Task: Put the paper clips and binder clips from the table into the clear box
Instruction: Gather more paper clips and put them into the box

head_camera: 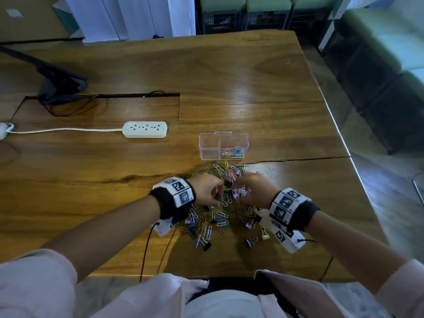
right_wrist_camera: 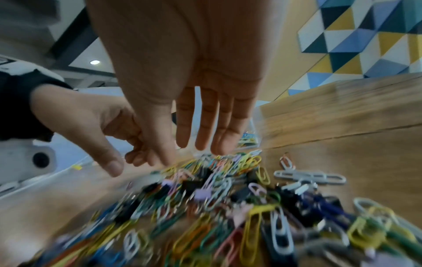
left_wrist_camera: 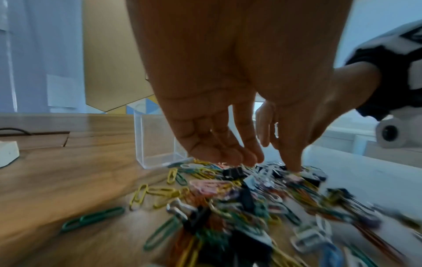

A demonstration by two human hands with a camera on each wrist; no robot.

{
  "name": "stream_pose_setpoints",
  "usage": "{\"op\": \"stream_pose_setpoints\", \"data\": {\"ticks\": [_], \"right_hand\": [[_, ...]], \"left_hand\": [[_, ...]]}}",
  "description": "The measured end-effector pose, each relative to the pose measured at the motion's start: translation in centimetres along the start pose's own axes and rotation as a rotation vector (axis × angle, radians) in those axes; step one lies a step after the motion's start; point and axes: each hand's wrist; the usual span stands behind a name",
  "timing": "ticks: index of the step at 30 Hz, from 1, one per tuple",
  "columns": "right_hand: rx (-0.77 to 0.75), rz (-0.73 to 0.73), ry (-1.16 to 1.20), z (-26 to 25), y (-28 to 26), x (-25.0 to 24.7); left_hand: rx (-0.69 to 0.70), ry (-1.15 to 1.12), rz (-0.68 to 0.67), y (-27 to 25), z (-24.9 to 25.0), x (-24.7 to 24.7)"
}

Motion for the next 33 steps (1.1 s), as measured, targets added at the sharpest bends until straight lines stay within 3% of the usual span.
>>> {"op": "stream_pose_setpoints", "data": {"ticks": [3, 7, 12, 16, 22, 33], "right_hand": [[-0.007, -0.18, -0.073, -1.0, -0.5, 2.1], [-0.037, -0.232, -0.117, -1.9, -0.7, 4.1], [-0.041, -0.205, -0.165, -2.6, -0.2, 4.9], [-0.037, -0.198, -0.165, -2.8, 0.5, 5.6], [-0.008, -0.187, -0.055, -2.9, 1.0, 6.4], [-0.022, -0.228, -0.073, -3.4, 0.9, 6.1]], "left_hand": [[-0.048, 0.045, -0.104, -1.3, 0.3, 2.7], [-0.162, 0.062, -0.138, -2.0, -0.3, 5.7], [-0.266, 0.046, -0.053, -2.2, -0.4, 8.3], [-0.306, 0.02, 0.096, -2.0, -0.7, 9.7], [-0.248, -0.042, 0.226, -1.8, -0.9, 10.4], [-0.161, -0.054, 0.314, -1.4, -0.6, 10.2]]}}
Point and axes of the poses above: each hand's wrist, its own y-axis towards the middle knuckle, its own x-axis out of the palm, z = x × y, and after that the axes turned 11 degrees about -z, right-handed
